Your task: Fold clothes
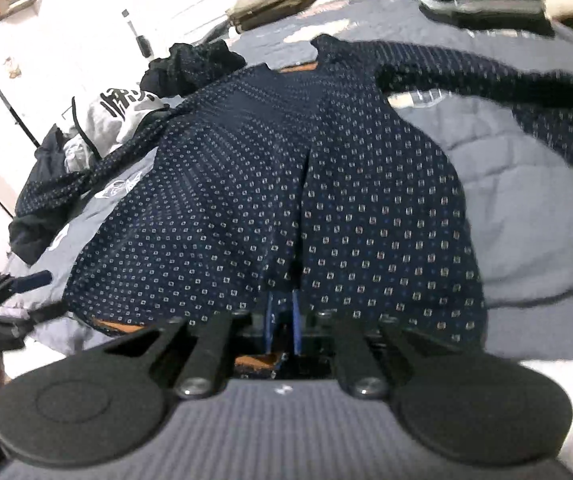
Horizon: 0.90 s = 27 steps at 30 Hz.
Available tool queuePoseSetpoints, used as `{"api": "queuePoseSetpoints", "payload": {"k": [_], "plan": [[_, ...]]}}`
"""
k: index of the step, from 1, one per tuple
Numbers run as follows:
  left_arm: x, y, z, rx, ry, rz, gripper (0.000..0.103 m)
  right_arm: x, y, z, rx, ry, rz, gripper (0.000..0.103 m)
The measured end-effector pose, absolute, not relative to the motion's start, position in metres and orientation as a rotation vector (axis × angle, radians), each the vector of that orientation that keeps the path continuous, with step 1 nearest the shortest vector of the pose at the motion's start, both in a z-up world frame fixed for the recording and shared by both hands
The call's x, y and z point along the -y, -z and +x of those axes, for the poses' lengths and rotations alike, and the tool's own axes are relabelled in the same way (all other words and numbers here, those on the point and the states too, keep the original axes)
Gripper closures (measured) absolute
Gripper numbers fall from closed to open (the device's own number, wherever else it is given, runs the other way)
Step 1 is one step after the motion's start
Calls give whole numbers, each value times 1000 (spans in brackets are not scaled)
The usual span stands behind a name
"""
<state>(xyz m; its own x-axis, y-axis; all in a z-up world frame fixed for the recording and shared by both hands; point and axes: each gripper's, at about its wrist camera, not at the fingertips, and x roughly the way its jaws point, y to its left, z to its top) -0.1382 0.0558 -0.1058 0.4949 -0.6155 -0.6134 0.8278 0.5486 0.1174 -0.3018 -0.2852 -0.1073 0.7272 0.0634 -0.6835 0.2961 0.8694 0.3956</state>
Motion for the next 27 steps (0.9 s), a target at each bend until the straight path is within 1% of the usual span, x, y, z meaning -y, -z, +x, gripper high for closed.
{"api": "queuePoseSetpoints", "payload": {"k": [1, 3, 5, 9, 12, 14, 17, 19, 21, 22, 23, 24, 27], "plan": [[-47, 111, -145, -526, 926, 478, 22, 283, 109, -300, -759, 133, 508, 93], [-29, 122, -154, -501, 953, 557, 25, 279, 110, -298, -764, 131, 491, 93], [-18, 134, -157, -485, 950, 641, 41, 278, 108, -299, -759, 134, 492, 93], [-7, 153, -164, -449, 941, 785, 50, 278, 110, -302, -749, 151, 489, 88], [-5, 158, -168, -432, 941, 829, 51, 278, 111, -302, -744, 150, 485, 80], [-6, 157, -170, -424, 944, 837, 51, 277, 111, -302, -740, 147, 482, 71], [-5, 161, -179, -376, 956, 914, 52, 274, 111, -300, -734, 142, 476, 63], [-4, 167, -188, -318, 952, 988, 54, 272, 112, -298, -730, 144, 466, 59], [-2, 171, -191, -290, 938, 1034, 59, 268, 113, -295, -730, 141, 454, 58], [-2, 172, -190, -285, 930, 1043, 73, 267, 114, -293, -734, 138, 450, 58], [-1, 171, -189, -293, 921, 1043, 94, 265, 114, -291, -736, 134, 448, 58], [-1, 170, -187, -302, 911, 1040, 99, 263, 115, -290, -734, 131, 446, 58], [-6, 168, -189, -281, 907, 1059, 100, 261, 114, -290, -716, 138, 450, 58]]}}
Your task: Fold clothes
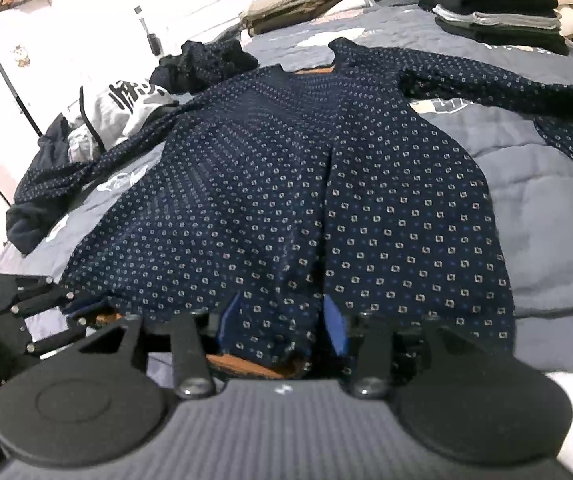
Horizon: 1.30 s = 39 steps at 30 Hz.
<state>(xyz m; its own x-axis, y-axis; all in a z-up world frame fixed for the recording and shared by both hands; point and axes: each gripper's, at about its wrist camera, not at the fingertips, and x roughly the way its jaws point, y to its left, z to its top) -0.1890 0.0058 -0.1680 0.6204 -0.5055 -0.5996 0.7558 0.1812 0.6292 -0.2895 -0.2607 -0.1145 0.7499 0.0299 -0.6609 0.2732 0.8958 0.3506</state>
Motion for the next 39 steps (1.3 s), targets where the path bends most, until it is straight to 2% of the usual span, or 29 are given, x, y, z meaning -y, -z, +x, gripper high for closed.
{"api": "queuePoseSetpoints", "payload": {"k": [5, 8, 9, 10, 11, 13, 14, 15, 16, 25, 28, 32, 34, 35, 37, 38, 39], "plan": [[-14, 157, -191, -246, 857, 1046, 99, 262, 117, -287, -719, 151, 468, 57], [-13, 163, -187, -273, 829, 1073, 93, 263, 119, -285, -726, 159, 486, 56], [-11, 166, -186, -288, 825, 1082, 86, 263, 120, -284, -730, 161, 487, 56], [-10, 170, -184, -304, 821, 1092, 68, 263, 121, -283, -734, 163, 488, 56], [-9, 173, -185, -297, 822, 1104, 63, 262, 122, -282, -737, 166, 488, 55], [-7, 179, -187, -272, 825, 1130, 64, 262, 122, -281, -735, 173, 482, 55], [-6, 180, -186, -269, 827, 1126, 67, 262, 122, -280, -733, 173, 483, 55], [-6, 179, -184, -278, 830, 1108, 75, 262, 122, -280, -731, 173, 483, 55], [-7, 176, -182, -290, 830, 1090, 99, 261, 122, -279, -731, 174, 484, 55], [-60, 110, -188, -225, 856, 1009, 101, 267, 110, -287, -680, 192, 517, 54], [-81, 91, -178, -338, 861, 983, 101, 272, 104, -291, -655, 209, 527, 54], [-79, 95, -176, -507, 867, 1042, 98, 282, 101, -295, -645, 258, 544, 53], [-74, 92, -178, -555, 882, 1041, 93, 288, 98, -299, -625, 279, 554, 53], [-73, 88, -177, -580, 893, 1008, 81, 291, 96, -301, -611, 288, 558, 53], [-74, 72, -174, -597, 925, 895, 62, 298, 90, -307, -576, 309, 561, 53], [-74, 64, -173, -594, 949, 813, 57, 302, 87, -310, -556, 321, 561, 53], [-74, 55, -172, -588, 974, 726, 56, 306, 84, -313, -537, 332, 564, 52]]}}
